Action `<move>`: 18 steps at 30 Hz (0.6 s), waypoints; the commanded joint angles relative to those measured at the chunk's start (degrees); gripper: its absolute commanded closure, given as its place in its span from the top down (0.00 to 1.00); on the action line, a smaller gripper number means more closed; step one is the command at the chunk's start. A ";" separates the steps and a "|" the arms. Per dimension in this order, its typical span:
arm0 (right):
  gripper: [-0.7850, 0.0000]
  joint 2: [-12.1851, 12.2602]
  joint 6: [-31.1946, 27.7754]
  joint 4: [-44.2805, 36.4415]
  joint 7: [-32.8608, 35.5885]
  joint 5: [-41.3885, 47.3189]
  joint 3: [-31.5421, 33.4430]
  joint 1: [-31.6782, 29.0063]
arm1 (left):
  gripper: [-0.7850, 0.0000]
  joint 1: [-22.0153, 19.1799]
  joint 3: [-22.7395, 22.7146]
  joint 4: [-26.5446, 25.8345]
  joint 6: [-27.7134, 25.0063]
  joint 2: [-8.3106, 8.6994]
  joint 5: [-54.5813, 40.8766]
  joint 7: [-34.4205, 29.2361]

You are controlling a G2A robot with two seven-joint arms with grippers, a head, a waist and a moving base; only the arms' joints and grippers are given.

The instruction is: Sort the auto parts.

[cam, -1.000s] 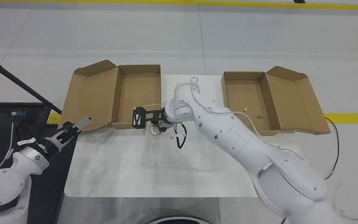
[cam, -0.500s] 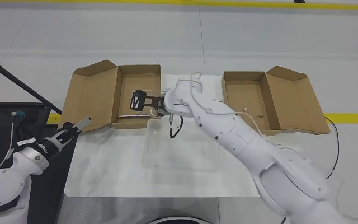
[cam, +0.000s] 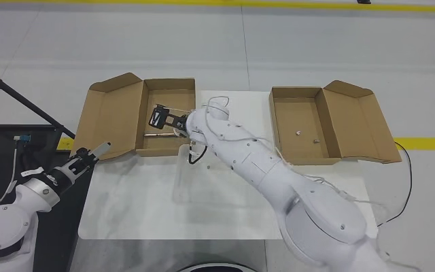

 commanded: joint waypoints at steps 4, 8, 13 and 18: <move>0.29 -2.88 -2.88 5.68 -2.44 0.80 -0.07 0.53 | 1.00 0.00 0.00 0.00 0.00 0.00 0.00 0.00; 0.46 -4.49 -3.85 9.04 -3.86 0.68 0.03 1.05 | 1.00 0.00 0.00 0.00 0.00 0.00 0.00 0.00; 0.47 -5.71 -4.74 11.76 -5.13 0.54 0.50 2.10 | 1.00 0.00 0.00 0.00 0.00 0.00 0.00 0.00; 0.48 -6.41 -4.25 12.44 -5.59 -0.50 0.82 3.64 | 1.00 0.00 0.00 0.00 0.00 0.00 0.00 0.00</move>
